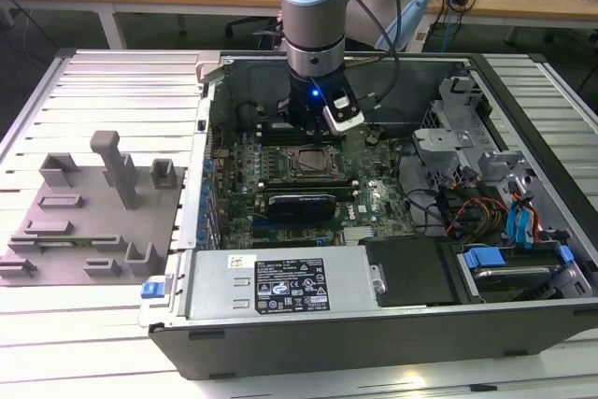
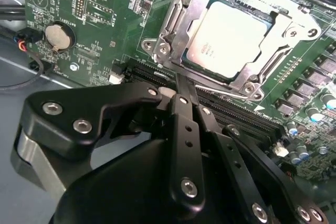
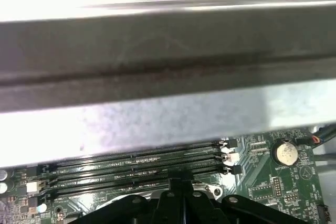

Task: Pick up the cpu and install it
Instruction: 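Install the first cpu locking lever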

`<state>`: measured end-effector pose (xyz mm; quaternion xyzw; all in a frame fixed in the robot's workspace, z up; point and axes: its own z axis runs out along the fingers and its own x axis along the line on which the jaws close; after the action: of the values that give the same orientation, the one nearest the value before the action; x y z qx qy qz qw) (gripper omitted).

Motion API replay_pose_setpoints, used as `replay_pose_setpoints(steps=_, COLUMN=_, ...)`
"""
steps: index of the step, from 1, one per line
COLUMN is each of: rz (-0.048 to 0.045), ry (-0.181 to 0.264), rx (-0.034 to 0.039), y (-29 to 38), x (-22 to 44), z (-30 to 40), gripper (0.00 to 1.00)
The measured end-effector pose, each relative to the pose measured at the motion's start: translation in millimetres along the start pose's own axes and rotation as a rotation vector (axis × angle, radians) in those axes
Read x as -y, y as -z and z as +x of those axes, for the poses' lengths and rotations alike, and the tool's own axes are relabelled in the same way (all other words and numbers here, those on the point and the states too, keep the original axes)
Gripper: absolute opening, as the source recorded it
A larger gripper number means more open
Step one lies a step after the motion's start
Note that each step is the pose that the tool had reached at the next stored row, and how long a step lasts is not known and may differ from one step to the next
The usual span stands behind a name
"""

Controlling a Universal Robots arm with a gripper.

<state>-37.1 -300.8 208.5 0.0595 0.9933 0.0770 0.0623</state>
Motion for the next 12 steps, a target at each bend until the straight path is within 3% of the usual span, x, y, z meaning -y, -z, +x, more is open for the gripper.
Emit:
replay_pose_setpoints(steps=6, rz=0.0, ry=-0.003, rx=0.0037, y=0.1, x=-1.0, z=2.0, gripper=0.11)
replay_pose_setpoints(steps=12, rz=-0.0011, ry=-0.004, rx=0.0153, y=-0.6, x=-2.8, z=7.0, gripper=0.11)
